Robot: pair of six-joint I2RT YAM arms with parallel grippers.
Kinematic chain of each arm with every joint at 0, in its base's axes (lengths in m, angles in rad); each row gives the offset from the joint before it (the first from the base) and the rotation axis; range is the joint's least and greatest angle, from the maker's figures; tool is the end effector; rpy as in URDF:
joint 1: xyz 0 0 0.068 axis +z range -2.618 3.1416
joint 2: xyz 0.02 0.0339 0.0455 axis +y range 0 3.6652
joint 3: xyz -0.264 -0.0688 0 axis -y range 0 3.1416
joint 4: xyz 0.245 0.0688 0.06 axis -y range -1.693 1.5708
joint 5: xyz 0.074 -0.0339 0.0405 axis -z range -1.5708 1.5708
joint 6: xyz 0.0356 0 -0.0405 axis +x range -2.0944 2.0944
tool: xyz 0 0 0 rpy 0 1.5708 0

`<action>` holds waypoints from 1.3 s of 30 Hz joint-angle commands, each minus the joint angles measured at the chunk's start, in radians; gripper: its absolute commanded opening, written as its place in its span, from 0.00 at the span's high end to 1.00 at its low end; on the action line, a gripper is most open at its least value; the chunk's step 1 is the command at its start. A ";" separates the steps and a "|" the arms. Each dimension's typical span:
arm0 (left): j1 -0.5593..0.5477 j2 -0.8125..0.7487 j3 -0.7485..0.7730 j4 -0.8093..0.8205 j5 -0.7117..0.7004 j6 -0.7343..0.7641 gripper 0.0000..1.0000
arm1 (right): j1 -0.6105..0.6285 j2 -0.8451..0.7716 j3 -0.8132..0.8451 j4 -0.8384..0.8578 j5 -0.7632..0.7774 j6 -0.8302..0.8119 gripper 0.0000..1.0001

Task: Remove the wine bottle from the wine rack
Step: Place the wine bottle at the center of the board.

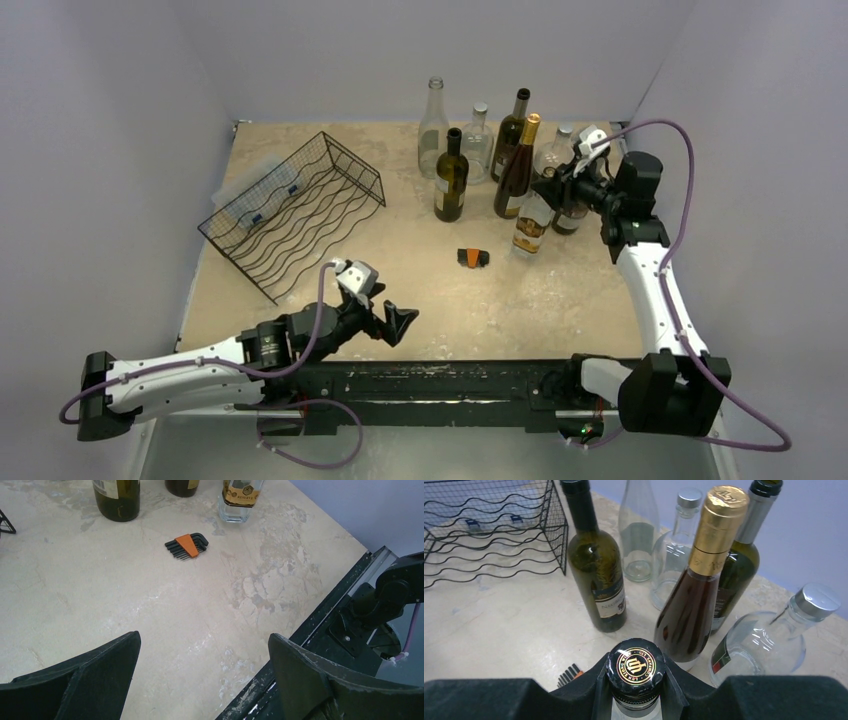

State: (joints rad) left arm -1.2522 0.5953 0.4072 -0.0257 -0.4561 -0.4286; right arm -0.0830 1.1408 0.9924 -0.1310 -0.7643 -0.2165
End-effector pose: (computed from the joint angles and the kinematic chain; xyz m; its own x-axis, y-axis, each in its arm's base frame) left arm 0.0640 -0.1441 0.2522 -0.3588 -0.1035 -0.9277 0.6252 0.7113 -0.3211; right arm 0.2581 0.0032 0.3491 -0.1389 -0.1441 -0.9798 -0.6480 0.7614 -0.0201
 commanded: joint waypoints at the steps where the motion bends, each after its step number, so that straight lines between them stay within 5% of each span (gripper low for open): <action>1: 0.004 -0.035 -0.018 -0.022 -0.023 -0.034 0.00 | -0.007 0.004 0.016 0.232 0.058 0.051 1.00; 6: 0.004 -0.062 -0.025 -0.027 -0.024 -0.039 0.00 | -0.008 0.007 -0.023 0.288 0.100 0.058 0.99; 25: 0.004 -0.101 -0.018 -0.046 -0.012 -0.068 0.00 | -0.026 -0.060 -0.087 0.263 0.109 0.034 0.35; 39: 0.006 -0.134 0.148 -0.198 -0.078 -0.021 0.00 | -0.058 -0.229 -0.017 0.051 0.109 0.026 0.07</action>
State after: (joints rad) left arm -1.2522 0.4736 0.4454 -0.1661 -0.4797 -0.4778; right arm -0.1345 0.9695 0.9161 -0.0059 -0.6636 -0.1806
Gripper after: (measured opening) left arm 0.998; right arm 0.899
